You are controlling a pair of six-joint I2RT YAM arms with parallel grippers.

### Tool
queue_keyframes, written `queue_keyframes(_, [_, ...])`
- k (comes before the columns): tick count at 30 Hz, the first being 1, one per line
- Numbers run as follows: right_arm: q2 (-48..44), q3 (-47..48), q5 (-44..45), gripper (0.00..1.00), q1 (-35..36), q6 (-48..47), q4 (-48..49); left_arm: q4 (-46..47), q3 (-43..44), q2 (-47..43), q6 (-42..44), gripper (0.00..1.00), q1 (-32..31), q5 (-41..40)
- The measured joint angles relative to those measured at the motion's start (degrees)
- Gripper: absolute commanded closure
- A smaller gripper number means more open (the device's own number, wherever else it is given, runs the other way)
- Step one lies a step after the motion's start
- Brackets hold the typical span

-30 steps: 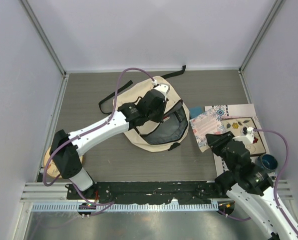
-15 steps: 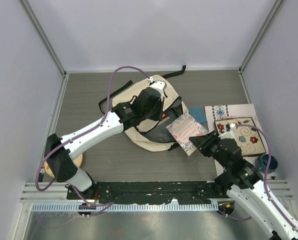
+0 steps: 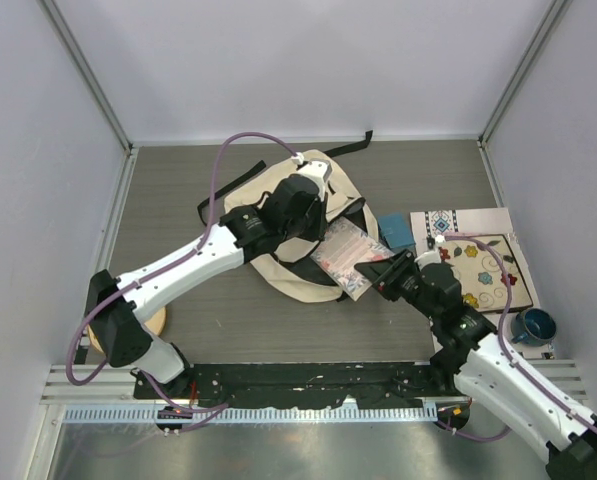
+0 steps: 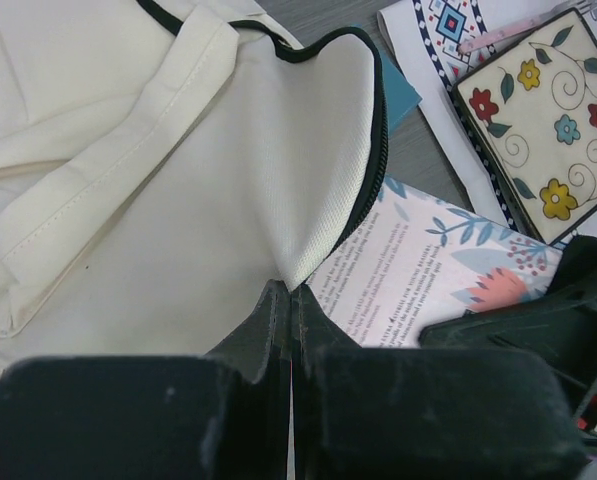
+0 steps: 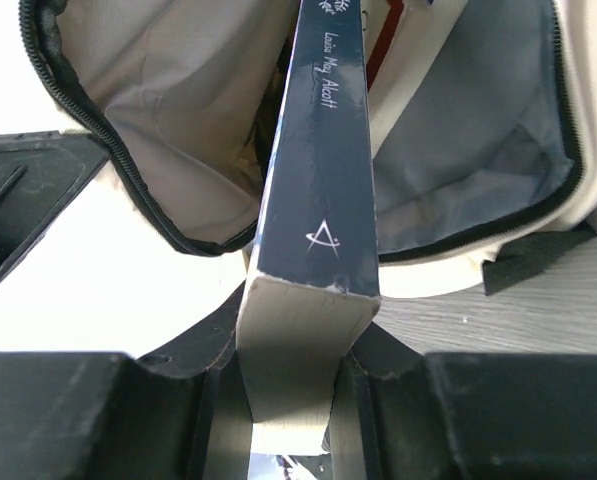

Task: Pack the student bag
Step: Place the book in the student bag.

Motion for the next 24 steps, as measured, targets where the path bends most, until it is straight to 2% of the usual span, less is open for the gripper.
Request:
queue_keyframes(10, [21.9, -0.8, -2.0, 0.99, 0.0, 4.2, 25.4, 1.2, -0.9, -2.7, 0.0, 1.0, 0.0, 0.4])
queue_keyframes(17, [45.9, -0.7, 0.9, 0.99, 0.0, 7.4, 47.8, 1.4, -2.1, -4.0, -0.2, 1.0, 0.0, 0.9])
queue_keyframes(21, [61.6, 5.4, 2.1, 0.97, 0.1, 9.0, 61.6, 1.6, -2.6, -4.3, -0.3, 1.0, 0.1, 1.2])
queue_keyframes(24, [70.8, 12.2, 3.1, 0.93, 0.8, 10.1, 66.2, 1.6, -2.8, -4.7, -0.8, 1.0, 0.1, 1.3])
